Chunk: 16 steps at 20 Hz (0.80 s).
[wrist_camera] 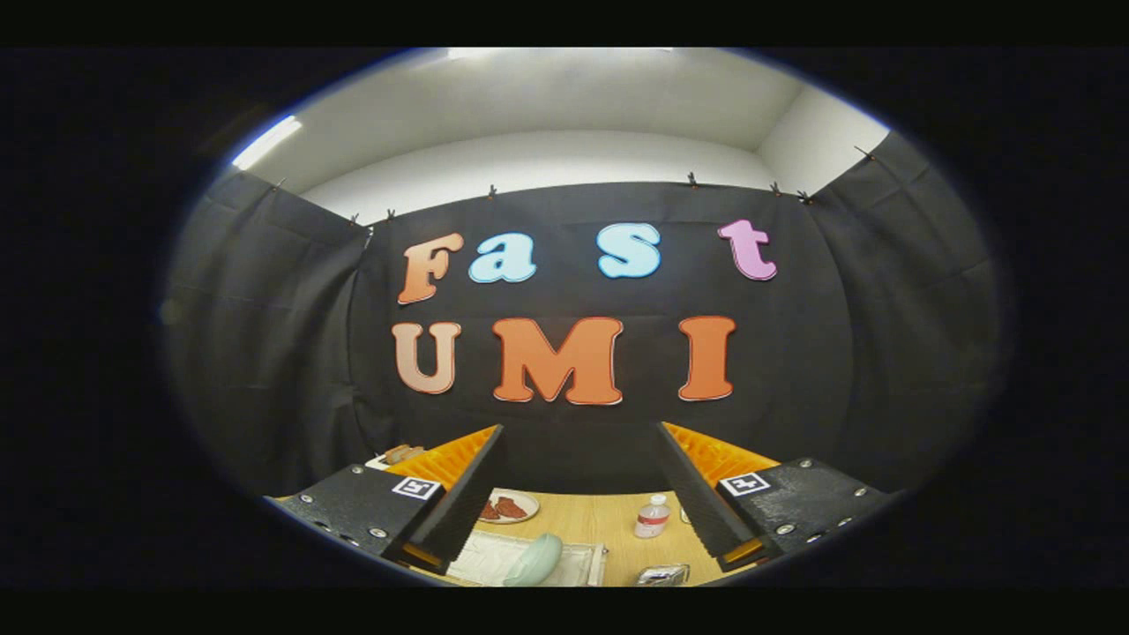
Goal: Take the plate from the dish rack, then take the spoon from the basket and place it into the plate.
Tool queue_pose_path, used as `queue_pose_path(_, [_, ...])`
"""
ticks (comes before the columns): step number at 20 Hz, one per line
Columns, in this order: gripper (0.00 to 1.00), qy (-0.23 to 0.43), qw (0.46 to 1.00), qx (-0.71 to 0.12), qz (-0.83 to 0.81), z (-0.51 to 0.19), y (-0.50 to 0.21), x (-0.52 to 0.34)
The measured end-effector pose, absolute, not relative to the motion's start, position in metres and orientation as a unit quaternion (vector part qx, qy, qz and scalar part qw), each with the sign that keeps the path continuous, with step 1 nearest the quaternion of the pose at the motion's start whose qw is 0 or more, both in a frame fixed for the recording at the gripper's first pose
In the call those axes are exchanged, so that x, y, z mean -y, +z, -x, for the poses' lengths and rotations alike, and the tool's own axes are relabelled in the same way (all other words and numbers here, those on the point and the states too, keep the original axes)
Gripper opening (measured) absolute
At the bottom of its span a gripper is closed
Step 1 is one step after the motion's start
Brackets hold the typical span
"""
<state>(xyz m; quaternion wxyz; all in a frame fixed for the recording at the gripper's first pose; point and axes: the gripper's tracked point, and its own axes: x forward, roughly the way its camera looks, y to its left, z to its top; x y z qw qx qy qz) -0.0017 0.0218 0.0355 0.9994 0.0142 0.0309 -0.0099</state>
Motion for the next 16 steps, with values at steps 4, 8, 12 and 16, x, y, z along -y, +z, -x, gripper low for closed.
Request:
queue_pose_path(4, [0.99,0.008,0.997,-0.064,-0.034,-0.002,0.029,-0.029])
queue_pose_path(8, [0.99,0.026,0.989,-0.129,-0.062,-0.008,0.001,-0.039])
queue_pose_path(12, [0.99,0.030,0.977,-0.208,-0.043,-0.013,-0.044,-0.043])
queue_pose_path(16, [0.98,0.046,0.959,-0.279,-0.007,-0.013,-0.088,-0.054])
